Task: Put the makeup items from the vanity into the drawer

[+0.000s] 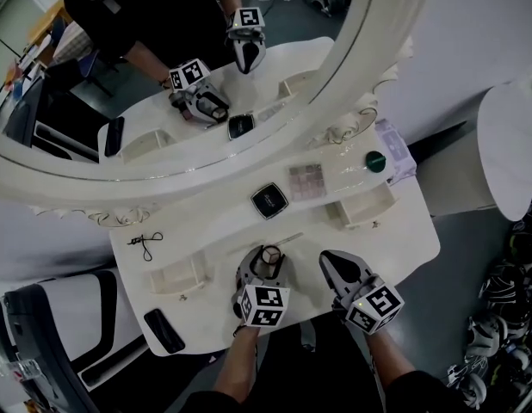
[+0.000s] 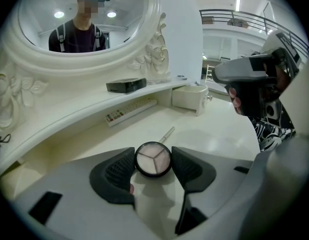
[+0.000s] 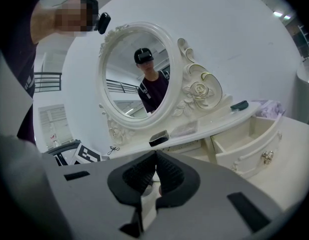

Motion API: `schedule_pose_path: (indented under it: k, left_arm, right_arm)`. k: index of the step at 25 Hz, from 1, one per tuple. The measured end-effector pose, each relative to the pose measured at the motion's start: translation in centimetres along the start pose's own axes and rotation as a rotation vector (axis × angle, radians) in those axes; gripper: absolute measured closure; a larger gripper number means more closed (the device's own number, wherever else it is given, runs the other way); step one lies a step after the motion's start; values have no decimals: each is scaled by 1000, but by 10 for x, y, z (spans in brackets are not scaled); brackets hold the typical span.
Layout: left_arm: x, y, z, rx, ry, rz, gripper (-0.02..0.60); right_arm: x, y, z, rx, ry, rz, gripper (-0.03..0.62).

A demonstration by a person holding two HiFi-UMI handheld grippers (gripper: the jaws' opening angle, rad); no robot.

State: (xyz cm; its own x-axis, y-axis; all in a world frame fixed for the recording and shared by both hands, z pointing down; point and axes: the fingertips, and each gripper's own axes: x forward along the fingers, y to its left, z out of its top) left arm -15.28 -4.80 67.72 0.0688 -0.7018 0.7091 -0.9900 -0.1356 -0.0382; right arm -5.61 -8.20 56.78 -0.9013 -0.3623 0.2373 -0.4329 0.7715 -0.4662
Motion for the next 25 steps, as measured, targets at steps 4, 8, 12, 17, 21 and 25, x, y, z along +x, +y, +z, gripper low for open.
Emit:
schedule_pose_path:
  k: [4, 8, 12, 17, 21, 25]
  left_arm:
    - [-19, 0, 18, -9, -46, 4, 356]
    - [-32, 0, 32, -8, -75, 12, 356]
    - [-46, -2, 47, -35, -118, -3, 354]
    - [-77, -7, 82, -67, -193, -22, 353]
    - [-97, -18, 107, -75, -253, -43, 353]
    - [-114, -30, 131, -79, -307, -65, 353]
  right_arm:
    - [-6, 6, 11, -11, -11, 6, 571]
    - [-10, 11, 19, -20, -19, 15, 569]
    - [-15, 17, 30, -32, -29, 15, 570]
    - [-26, 29, 44, -61, -45, 26, 571]
    - [-38, 34, 57, -76, -70, 30, 569]
    - [-50, 37, 71, -82, -101, 26, 571]
